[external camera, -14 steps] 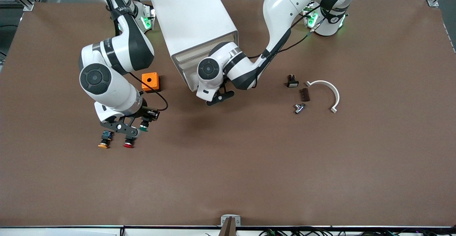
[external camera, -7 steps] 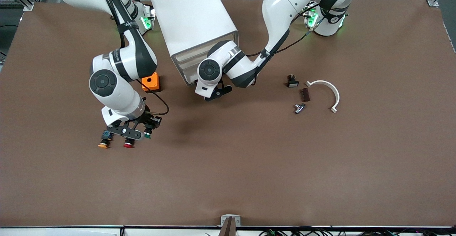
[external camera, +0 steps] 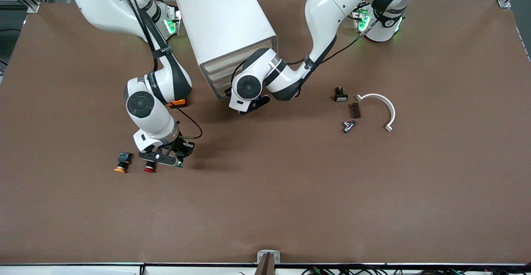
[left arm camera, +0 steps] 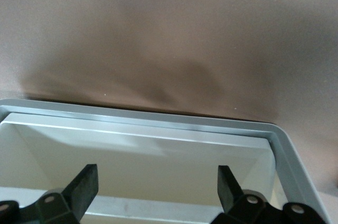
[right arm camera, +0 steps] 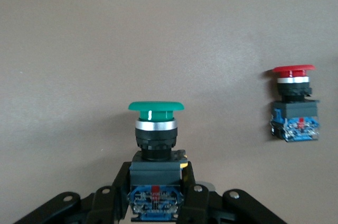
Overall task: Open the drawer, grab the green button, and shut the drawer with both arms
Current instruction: 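Push the drawer shut with the left gripper while the right gripper lowers, then set the green button beside the red button while the left gripper retracts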
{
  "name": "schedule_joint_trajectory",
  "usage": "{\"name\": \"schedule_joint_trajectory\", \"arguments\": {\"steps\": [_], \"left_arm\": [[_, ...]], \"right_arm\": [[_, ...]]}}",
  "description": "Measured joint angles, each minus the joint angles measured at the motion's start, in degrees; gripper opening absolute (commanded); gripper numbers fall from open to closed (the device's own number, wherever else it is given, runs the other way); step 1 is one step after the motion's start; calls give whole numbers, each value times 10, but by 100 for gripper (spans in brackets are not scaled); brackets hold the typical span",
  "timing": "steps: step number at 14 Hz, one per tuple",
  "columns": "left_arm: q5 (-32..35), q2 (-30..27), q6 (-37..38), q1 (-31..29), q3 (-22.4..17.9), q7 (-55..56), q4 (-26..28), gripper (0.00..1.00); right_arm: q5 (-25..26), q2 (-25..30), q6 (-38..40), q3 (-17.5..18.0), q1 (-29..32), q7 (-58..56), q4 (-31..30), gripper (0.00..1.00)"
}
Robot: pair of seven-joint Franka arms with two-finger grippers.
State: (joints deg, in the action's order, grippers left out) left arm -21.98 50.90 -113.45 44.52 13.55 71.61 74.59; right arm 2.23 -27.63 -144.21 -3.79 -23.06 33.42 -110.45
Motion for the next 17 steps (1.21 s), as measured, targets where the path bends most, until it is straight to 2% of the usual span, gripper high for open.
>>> {"name": "schedule_joint_trajectory", "arguments": {"steps": [5,8,10,13,17], "left_arm": [[-8,-8,-1,-14,1,0,-4,99],[8,-43,-1,-31,-10,0,-9,99],[32,-81,-1,-42,-32,0,-12,99],[37,-153,10,-104,-40,-19,-15,99],[45,-256,131,-197,-42,-83,-15,99]], "right_arm": [[14,-38,-60,0,0,-2,-11,0],[15,-43,-62,0,0,-2,-14,2],[15,-43,-62,-1,0,-3,-15,3],[15,-43,-62,-1,1,-3,-15,4],[15,-43,-61,-3,10,-16,-15,4]]}}
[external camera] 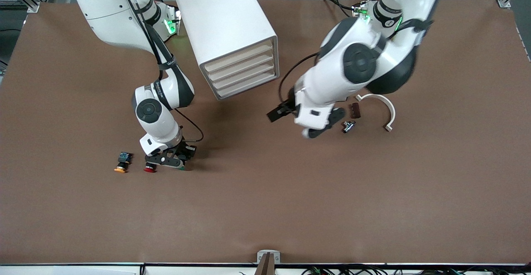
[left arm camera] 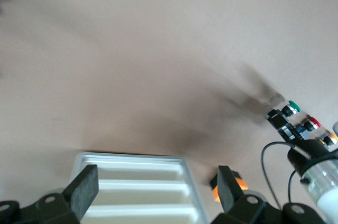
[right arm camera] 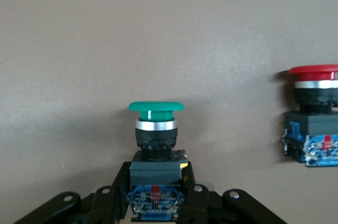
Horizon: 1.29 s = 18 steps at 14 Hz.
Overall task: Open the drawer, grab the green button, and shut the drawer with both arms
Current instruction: 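Set the green button beside the red button while the left gripper retracts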
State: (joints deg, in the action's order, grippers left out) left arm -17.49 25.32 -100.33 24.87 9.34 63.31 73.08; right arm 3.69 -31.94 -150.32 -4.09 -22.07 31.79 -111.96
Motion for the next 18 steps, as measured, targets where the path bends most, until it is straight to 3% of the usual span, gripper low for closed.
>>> {"name": "schedule_joint_trajectory", "arguments": {"steps": [1,2,3,6,11,15,18], "left_arm": [[1,-23,32,-23,0,-25,1,99],[2,-43,63,-47,-1,-50,2,99],[2,-58,92,-71,-1,-76,4,99],[3,-82,151,-134,-2,-151,9,99],[34,-88,174,-209,-2,-261,12,99],[102,-88,182,-235,-4,-384,17,99],[133,-91,190,-223,-51,-500,32,99]], "right_arm": [[0,0,0,0,3,-4,0,4],[0,0,0,0,6,-6,-1,32],[0,0,1,0,7,-7,-1,99],[0,0,1,0,7,-7,-2,100],[0,0,2,1,7,-7,-2,100],[0,0,2,1,7,-7,-2,100],[0,2,13,0,8,-7,0,100]]}}
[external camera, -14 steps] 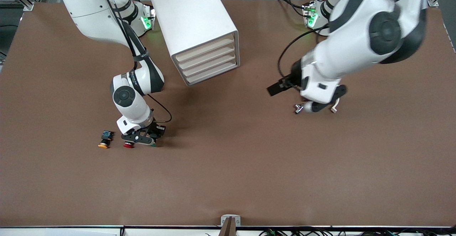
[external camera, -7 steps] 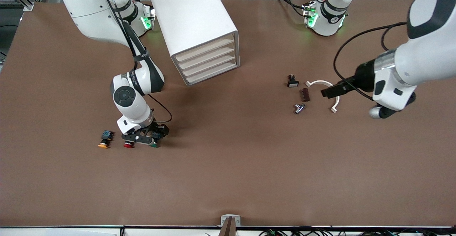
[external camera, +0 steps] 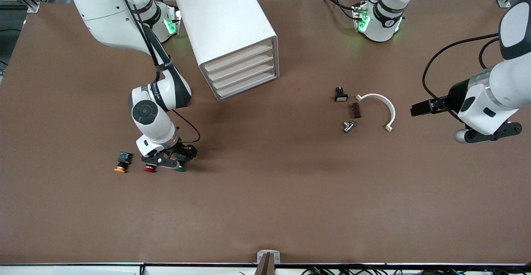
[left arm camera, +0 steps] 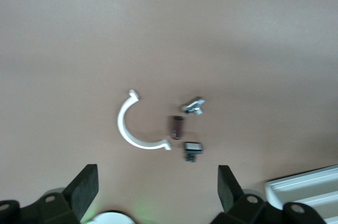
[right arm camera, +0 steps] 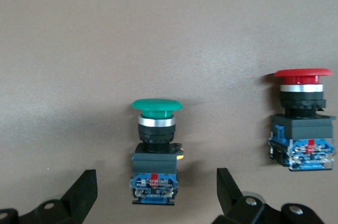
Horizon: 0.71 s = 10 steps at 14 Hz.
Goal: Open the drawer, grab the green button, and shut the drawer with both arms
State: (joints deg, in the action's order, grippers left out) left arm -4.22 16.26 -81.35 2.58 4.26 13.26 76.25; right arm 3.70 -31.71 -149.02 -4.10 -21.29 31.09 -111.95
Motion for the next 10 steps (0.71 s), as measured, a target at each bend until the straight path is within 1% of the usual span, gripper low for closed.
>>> {"name": "schedule_joint_trajectory", "arguments": {"steps": [2,4,6,8,9,10], "left_arm": [[1,-15,0,3,-39,-66,28,99],[1,-45,-21,2,-65,-107,80,99],[1,-85,-70,2,-71,-116,158,99],[1,-129,-131,5,-70,-116,245,99],[1,-149,-150,5,-70,-116,277,99],[3,-168,-160,5,-70,-116,297,99]], "right_arm": [[0,7,25,-1,3,0,6,100],[0,23,49,-1,10,-2,11,100],[0,44,86,-1,20,-21,19,100],[0,65,141,-2,37,-56,32,100],[0,75,168,-2,46,-72,40,100],[0,86,193,-2,56,-89,46,100]]}}
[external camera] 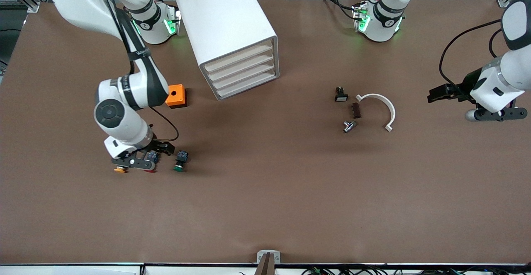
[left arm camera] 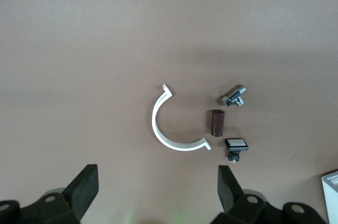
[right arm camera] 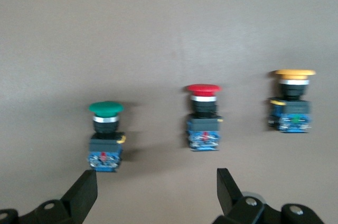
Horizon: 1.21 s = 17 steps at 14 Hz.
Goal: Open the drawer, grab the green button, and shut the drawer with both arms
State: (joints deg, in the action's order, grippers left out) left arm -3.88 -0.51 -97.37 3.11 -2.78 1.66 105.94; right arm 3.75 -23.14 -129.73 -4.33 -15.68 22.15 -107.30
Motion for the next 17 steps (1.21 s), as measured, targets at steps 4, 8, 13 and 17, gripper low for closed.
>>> {"name": "schedule_joint_trajectory", "arguments": {"steps": [4,8,13,17], "left_arm": [[25,-62,-3,0,0,-8,6,99],[43,-72,30,-4,-1,-29,-66,99],[43,-57,38,-2,-1,-29,-114,99],[43,-25,38,-1,0,-29,-148,99]], "right_arm": [[0,51,70,0,36,-59,10,100],[0,107,169,0,44,-67,29,100],[1,138,328,0,70,-124,118,100],[1,154,387,0,100,-181,151,100]]}}
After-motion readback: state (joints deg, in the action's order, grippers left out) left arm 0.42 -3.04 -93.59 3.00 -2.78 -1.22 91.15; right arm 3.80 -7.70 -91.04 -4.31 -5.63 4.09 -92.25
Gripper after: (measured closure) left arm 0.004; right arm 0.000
